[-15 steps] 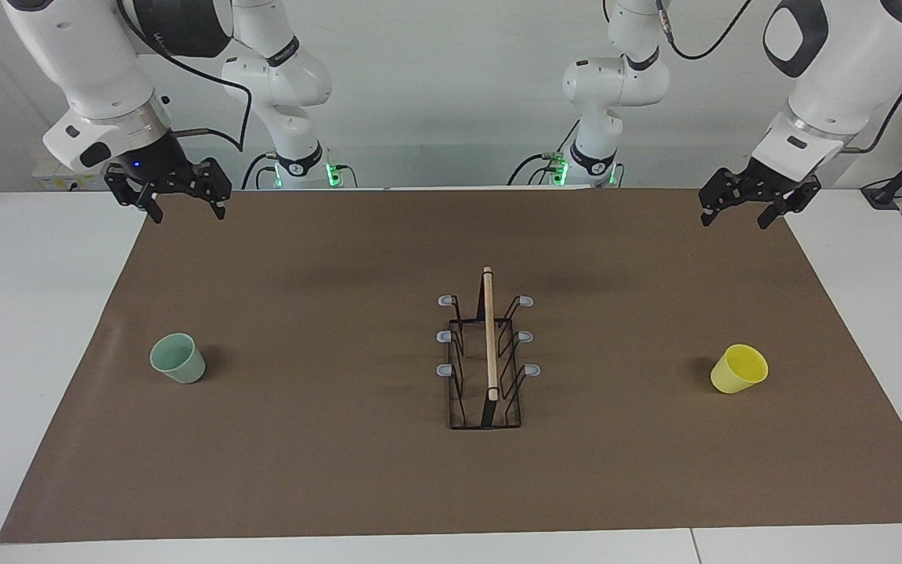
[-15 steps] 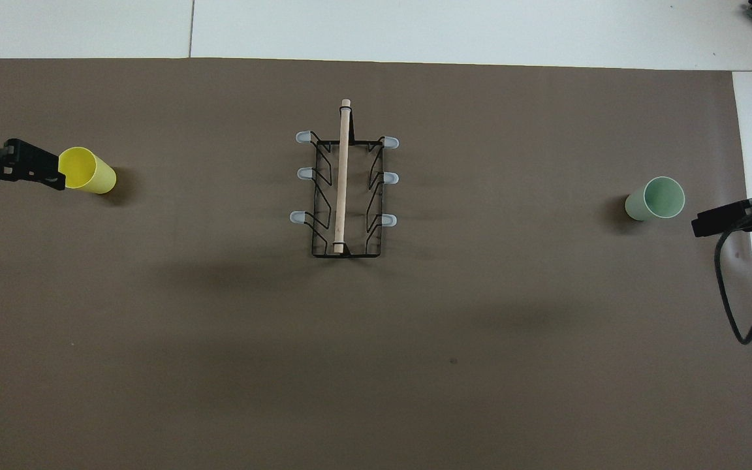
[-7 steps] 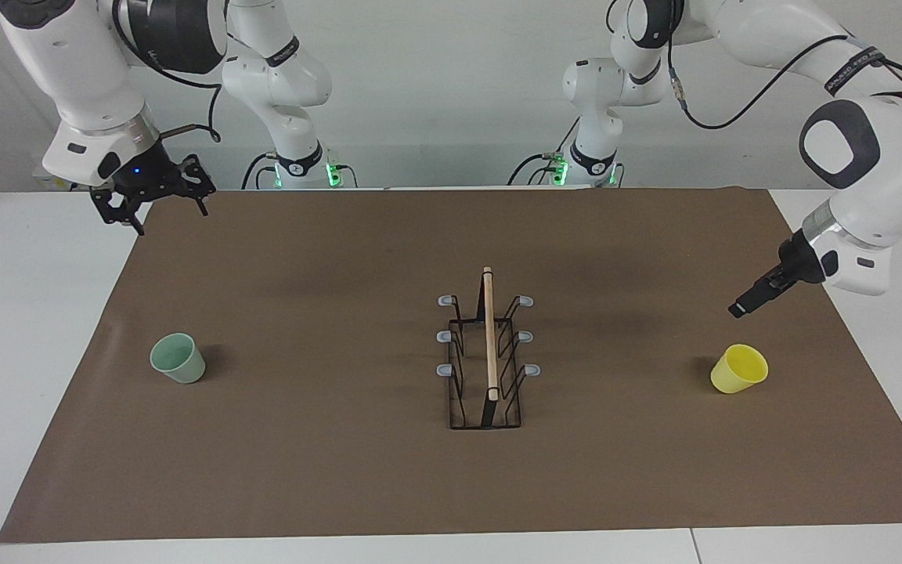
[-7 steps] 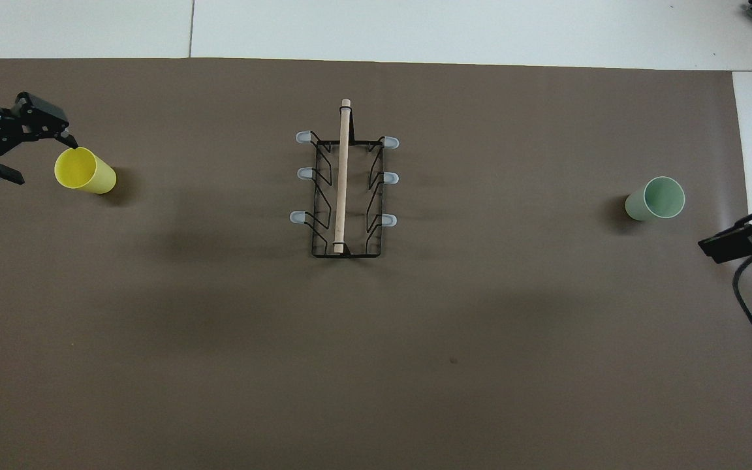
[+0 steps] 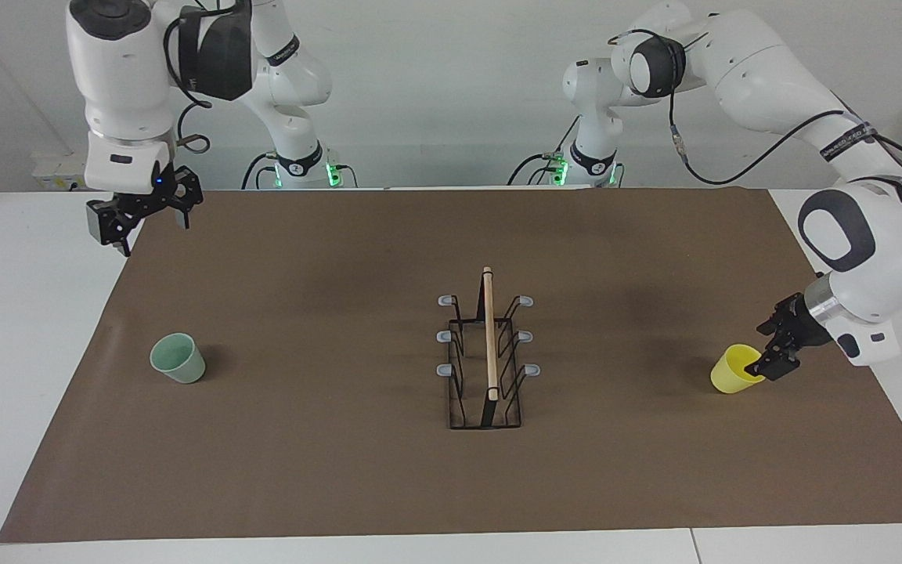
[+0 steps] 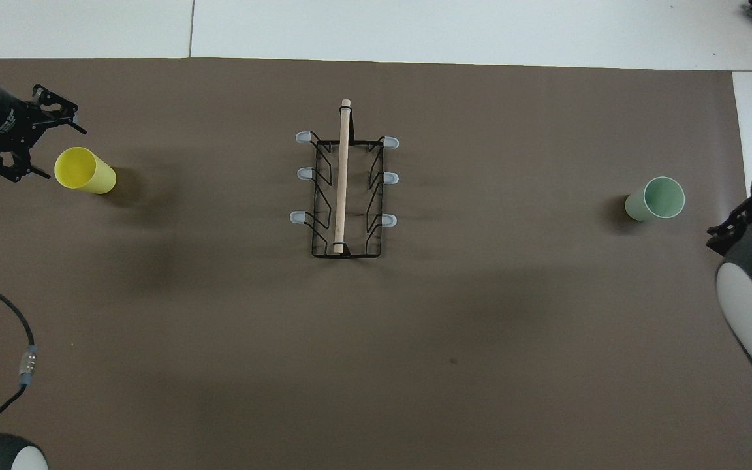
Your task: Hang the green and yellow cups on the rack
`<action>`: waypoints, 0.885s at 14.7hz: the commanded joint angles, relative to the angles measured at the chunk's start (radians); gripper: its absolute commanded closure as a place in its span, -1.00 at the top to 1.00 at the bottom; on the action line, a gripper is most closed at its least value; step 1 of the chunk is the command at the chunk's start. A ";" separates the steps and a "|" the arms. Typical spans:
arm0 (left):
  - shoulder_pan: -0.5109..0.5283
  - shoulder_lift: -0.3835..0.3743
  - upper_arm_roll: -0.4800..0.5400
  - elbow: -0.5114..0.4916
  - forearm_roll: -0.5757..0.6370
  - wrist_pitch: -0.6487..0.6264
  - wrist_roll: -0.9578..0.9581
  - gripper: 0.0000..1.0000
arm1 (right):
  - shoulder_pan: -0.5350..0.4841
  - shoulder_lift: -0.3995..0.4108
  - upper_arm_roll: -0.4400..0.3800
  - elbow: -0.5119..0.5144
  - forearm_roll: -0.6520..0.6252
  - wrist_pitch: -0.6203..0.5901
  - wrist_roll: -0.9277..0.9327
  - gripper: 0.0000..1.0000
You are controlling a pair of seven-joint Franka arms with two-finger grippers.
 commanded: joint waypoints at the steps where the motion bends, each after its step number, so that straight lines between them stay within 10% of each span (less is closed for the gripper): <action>1: 0.041 0.068 0.012 0.061 -0.050 0.054 -0.051 1.00 | 0.001 -0.020 0.002 -0.050 -0.026 0.037 -0.021 1.00; 6: 0.099 0.107 0.013 0.060 -0.061 0.117 -0.060 1.00 | 0.063 0.052 0.004 -0.133 -0.091 0.125 0.027 1.00; 13: 0.138 0.069 0.055 -0.132 -0.382 0.168 -0.248 1.00 | 0.087 0.207 0.004 -0.139 -0.193 0.211 0.039 1.00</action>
